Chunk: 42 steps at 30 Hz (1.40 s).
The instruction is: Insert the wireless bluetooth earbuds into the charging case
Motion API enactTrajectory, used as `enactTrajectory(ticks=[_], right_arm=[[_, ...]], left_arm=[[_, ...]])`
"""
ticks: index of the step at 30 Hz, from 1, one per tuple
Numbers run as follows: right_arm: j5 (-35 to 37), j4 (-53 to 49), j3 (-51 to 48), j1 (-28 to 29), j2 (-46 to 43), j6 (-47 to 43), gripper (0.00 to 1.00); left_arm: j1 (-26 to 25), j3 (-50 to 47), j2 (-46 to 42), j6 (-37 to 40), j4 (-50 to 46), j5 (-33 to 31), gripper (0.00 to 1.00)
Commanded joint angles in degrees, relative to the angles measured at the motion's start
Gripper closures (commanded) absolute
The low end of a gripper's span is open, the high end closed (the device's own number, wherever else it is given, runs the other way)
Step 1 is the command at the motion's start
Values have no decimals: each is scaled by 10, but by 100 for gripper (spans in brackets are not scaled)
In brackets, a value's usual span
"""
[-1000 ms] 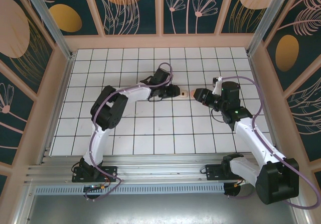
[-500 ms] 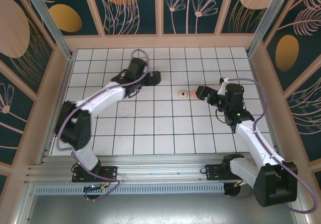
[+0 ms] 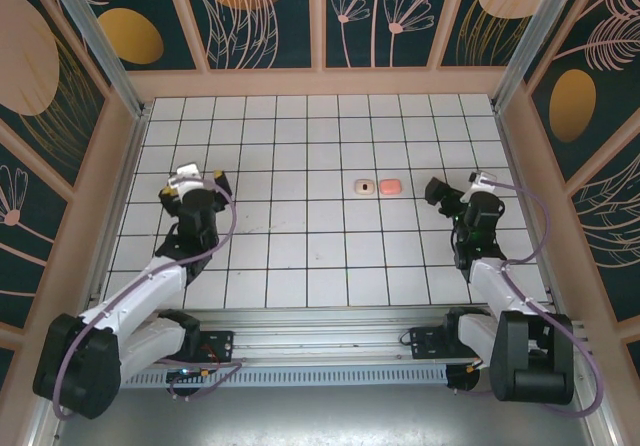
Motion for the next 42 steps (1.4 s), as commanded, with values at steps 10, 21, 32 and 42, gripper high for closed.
enactTrajectory(ticks=[10,21,32,42], right_arm=[[31,250,-38,-25,146,-86,1],[-52,445,-51,-7,287,-134,1],[-102,443,-56,-9,283,-152,1],[-146,481,-80,-6,279,-173,1]], left_arm=[[40,-184,49,104,378,14,1],[86,-165,254,161,613,100,1],[184,-102,296,72,514,223,1],[192,-104,289,69,506,233,1]])
